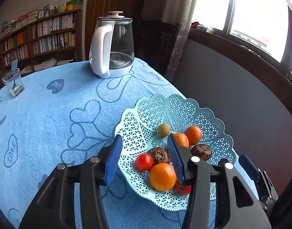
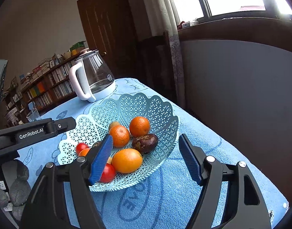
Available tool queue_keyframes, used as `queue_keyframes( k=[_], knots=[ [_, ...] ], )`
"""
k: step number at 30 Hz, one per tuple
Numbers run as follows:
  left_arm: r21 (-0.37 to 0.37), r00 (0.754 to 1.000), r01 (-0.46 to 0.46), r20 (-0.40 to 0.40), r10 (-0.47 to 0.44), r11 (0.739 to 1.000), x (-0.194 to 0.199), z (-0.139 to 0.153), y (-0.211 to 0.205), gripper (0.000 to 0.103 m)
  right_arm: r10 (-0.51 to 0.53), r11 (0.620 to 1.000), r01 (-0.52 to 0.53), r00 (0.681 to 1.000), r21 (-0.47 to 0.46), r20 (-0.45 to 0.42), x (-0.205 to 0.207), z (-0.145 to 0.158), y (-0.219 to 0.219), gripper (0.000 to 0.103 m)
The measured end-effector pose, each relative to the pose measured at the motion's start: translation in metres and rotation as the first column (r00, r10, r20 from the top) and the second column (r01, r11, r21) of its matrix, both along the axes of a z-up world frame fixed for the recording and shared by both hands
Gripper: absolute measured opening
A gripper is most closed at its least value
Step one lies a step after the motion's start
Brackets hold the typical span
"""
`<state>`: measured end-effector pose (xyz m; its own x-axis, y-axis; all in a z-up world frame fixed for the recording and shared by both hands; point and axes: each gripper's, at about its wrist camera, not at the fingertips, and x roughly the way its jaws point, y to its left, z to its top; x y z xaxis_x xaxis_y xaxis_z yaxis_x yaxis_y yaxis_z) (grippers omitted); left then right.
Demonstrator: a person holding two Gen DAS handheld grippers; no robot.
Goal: Organize fruits
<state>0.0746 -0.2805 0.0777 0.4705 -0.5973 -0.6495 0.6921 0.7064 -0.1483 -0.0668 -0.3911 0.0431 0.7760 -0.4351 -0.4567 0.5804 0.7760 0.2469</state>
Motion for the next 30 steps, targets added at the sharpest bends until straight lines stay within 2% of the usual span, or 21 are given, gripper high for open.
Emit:
queue_keyframes(
  k=[4,7,10,14,17,25,30],
  knots=[
    [0.027,0.999,-0.049,0.02,0.048,0.998,0.0,-0.002,0.009,0.05,0.002,1.0,-0.002,1.0,-0.001,0.005,-0.001,0.0,0.001,0.075],
    [0.041,0.995,-0.085,0.048,0.083,0.996,-0.003,-0.002,0.018,0.063,-0.001,1.0,0.001,1.0,-0.006,0.017,-0.004,0.001,0.002,0.082],
    [0.058,0.991,-0.118,0.071,0.114,0.991,-0.007,-0.001,0.024,0.064,0.001,1.0,-0.001,1.0,-0.003,0.021,-0.005,0.001,0.003,0.084],
    [0.075,0.983,-0.157,0.109,0.148,0.985,-0.017,0.002,0.033,0.079,0.009,1.0,-0.01,0.999,0.009,0.031,-0.007,0.002,0.001,0.089],
    [0.084,0.975,-0.185,0.139,0.172,0.979,-0.025,0.005,0.038,0.081,0.029,0.999,-0.029,0.999,0.025,0.036,-0.01,0.002,0.001,0.094],
    [0.096,0.953,-0.239,0.212,0.215,0.966,-0.049,0.017,0.048,0.081,0.104,0.994,-0.105,0.994,0.023,0.025,-0.018,0.003,0.008,0.096],
    [0.1,0.941,-0.257,0.254,0.225,0.961,-0.067,0.025,0.05,0.081,0.167,0.986,-0.167,0.986,-0.001,-0.012,-0.02,0.004,0.017,0.096]
  ],
)
